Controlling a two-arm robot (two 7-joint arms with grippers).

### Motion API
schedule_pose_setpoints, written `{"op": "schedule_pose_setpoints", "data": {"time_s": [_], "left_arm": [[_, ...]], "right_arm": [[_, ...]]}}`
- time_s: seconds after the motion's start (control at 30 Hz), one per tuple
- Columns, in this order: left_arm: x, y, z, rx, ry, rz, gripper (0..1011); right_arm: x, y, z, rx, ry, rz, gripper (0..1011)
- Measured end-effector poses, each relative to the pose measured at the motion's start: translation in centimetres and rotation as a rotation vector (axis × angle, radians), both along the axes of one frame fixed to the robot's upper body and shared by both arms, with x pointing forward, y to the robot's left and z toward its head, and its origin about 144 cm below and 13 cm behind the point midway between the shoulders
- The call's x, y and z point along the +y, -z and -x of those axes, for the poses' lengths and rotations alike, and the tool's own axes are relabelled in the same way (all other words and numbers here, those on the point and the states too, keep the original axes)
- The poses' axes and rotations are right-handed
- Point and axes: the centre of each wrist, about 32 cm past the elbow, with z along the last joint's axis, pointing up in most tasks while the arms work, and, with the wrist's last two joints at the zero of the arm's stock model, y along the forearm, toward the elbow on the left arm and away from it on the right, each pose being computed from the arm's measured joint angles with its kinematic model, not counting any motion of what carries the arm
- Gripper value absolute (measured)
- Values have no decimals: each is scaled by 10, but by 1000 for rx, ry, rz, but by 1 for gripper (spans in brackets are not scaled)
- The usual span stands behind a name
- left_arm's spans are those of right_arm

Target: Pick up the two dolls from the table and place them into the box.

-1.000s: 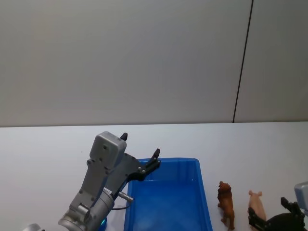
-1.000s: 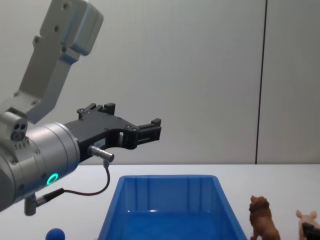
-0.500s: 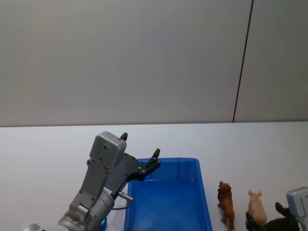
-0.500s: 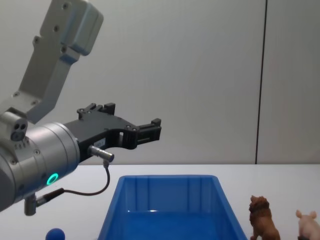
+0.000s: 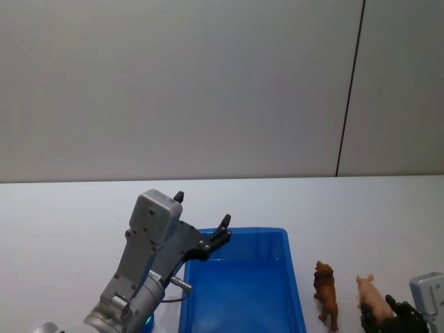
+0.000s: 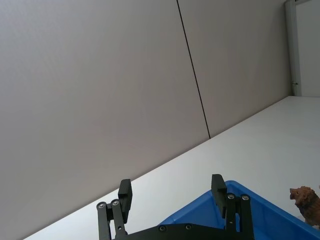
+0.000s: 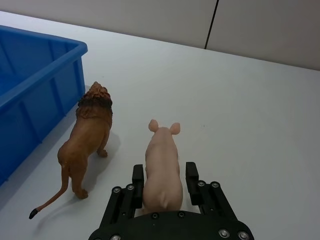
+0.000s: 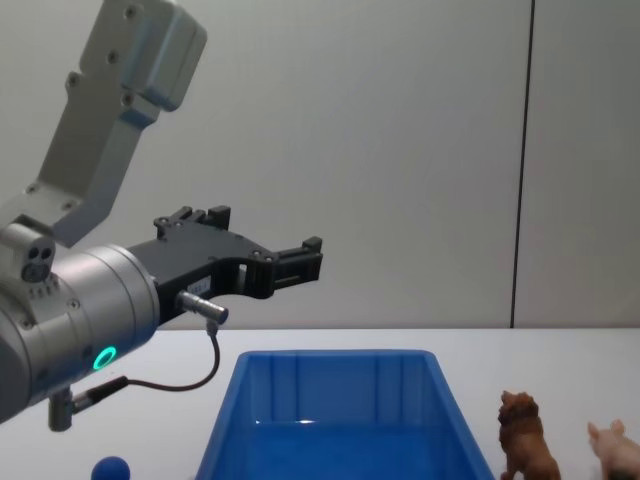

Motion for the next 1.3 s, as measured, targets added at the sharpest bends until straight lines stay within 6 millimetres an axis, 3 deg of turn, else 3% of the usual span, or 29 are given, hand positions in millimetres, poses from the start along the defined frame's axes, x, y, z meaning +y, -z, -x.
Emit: {"op": "schedule_pose_setpoints", "data": {"time_s": [0.07, 0.2, 0.47, 0.8, 1.3], "left_arm": [[0, 0, 0, 0, 0, 0, 1001], [0, 0, 0, 0, 0, 0, 1001], [0, 0, 0, 0, 0, 0, 1001], [0, 0, 0, 0, 0, 0, 1001], [0, 0, 0, 0, 0, 0, 1001]], "right_arm": [[0, 0, 0, -3, 0, -1, 450], [1, -2, 1, -15, -3, -4, 383], [2, -12, 2, -52, -5, -14, 383], [4, -40, -1, -146, -9, -41, 383], [16, -70, -23, -208, -147, -127, 383]]}}
